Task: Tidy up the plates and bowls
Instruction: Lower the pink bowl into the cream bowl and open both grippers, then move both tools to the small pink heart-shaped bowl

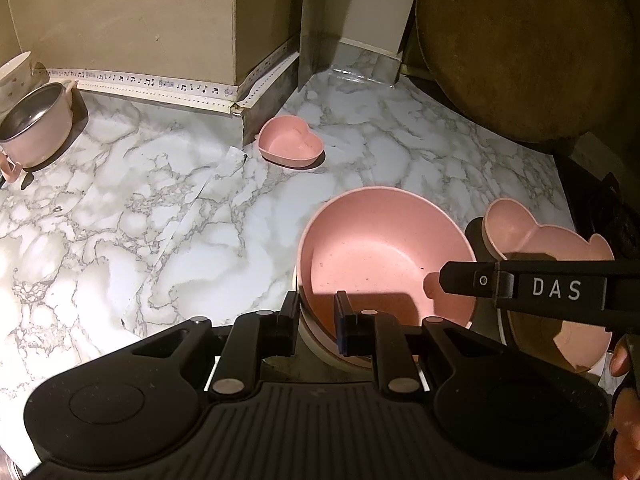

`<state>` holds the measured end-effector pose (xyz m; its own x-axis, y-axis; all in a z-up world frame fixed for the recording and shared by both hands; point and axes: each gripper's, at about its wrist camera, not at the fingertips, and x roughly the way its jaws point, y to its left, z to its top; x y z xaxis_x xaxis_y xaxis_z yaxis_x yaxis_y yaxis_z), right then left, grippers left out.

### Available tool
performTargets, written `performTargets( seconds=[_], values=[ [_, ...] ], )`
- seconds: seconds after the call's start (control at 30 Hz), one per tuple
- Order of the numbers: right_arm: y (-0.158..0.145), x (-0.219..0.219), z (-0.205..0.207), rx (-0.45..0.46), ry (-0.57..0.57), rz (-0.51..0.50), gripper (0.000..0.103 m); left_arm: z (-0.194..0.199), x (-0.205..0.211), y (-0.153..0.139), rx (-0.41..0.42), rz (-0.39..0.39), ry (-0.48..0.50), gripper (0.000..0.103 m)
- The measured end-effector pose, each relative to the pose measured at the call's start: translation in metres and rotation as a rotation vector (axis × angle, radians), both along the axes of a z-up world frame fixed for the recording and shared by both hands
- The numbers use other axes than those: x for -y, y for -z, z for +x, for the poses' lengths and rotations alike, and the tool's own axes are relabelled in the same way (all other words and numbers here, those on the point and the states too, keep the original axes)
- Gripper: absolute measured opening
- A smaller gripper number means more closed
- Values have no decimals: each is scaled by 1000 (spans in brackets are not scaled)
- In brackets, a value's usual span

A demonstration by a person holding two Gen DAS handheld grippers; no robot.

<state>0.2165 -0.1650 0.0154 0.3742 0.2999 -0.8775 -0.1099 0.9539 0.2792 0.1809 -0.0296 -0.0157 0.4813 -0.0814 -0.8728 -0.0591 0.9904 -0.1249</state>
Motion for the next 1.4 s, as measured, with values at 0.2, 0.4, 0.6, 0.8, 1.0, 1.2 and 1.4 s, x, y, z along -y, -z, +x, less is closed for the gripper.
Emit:
performTargets(
  seconds=[0.2, 0.4, 0.6, 0.8, 1.0, 1.2, 1.4],
  values=[
    [-8, 0, -3, 21, -12, 1, 22, 0, -2, -7, 15, -13, -5, 18],
    [-15, 1, -6, 39, -23, 6, 25, -4, -2, -19, 51, -21, 3, 21],
    [-26, 0, -7, 73, -42, 2, 32, -7, -3, -38, 118, -6, -4, 53],
    [-39, 0, -7, 114, -56, -2, 41, -6, -10, -50, 160, -4, -16, 55],
    [-51, -3, -3, 156, -76, -6, 54, -4, -18, -59, 192, 2, -30, 62],
    [-63, -6, 5, 200, -91, -14, 73, -1, -27, -63, 232, 31, -65, 77],
    [-69, -9, 20, 224, -107, 6, 89, 13, -37, -61, 237, 41, -100, 77]
  ],
)
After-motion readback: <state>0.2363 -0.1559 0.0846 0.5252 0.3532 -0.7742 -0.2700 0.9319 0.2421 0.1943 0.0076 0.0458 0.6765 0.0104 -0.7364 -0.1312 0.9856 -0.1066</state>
